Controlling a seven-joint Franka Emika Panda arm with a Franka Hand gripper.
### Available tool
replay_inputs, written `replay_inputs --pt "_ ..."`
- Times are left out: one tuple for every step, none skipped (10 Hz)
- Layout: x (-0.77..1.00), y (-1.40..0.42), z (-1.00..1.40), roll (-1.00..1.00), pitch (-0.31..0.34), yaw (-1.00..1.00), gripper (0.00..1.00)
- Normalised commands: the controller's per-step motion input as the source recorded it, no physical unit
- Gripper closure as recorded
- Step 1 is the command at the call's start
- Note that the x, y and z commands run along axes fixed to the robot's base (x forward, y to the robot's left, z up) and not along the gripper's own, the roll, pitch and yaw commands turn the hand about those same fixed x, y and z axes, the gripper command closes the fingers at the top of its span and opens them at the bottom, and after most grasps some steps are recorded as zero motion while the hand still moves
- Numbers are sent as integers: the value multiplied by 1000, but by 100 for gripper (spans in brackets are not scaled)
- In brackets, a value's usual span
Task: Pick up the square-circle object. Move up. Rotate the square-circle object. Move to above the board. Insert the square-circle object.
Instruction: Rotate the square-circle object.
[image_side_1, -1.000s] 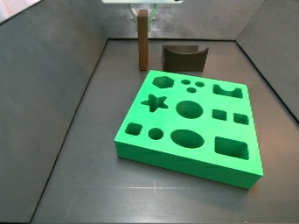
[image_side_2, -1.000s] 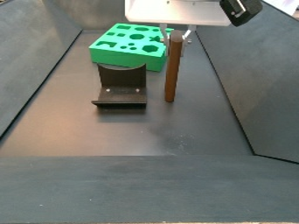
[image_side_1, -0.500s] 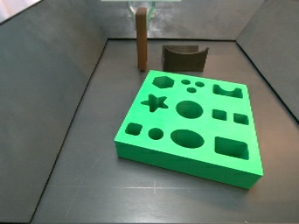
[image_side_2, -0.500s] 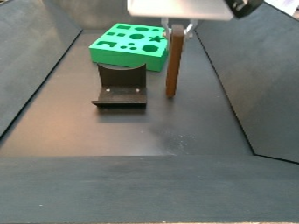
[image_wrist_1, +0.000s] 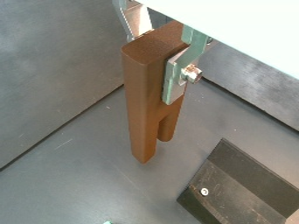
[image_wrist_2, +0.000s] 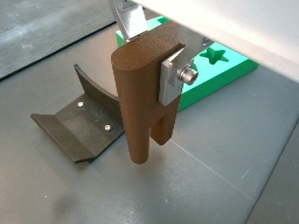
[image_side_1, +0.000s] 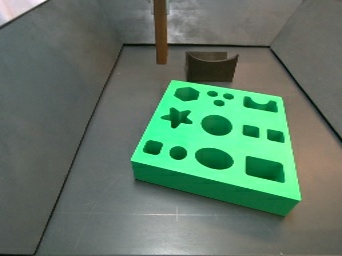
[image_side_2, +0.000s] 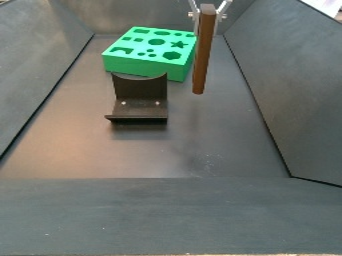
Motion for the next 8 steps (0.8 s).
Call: replay_inputs --pt "-366 100 1000 1 8 -4 100" --pt "-305 75 951 9 -29 -17 100" --pt "-206 44 814 21 -37 -20 100" --pt "-95 34 591 32 5 -23 100" --pt "-42 27 406 34 32 -21 100" --pt "-13 23 220 34 55 -17 100" --pt "0 0 0 -3 117 -1000 100" --pt "8 -3 -13 -5 116 -1000 100"
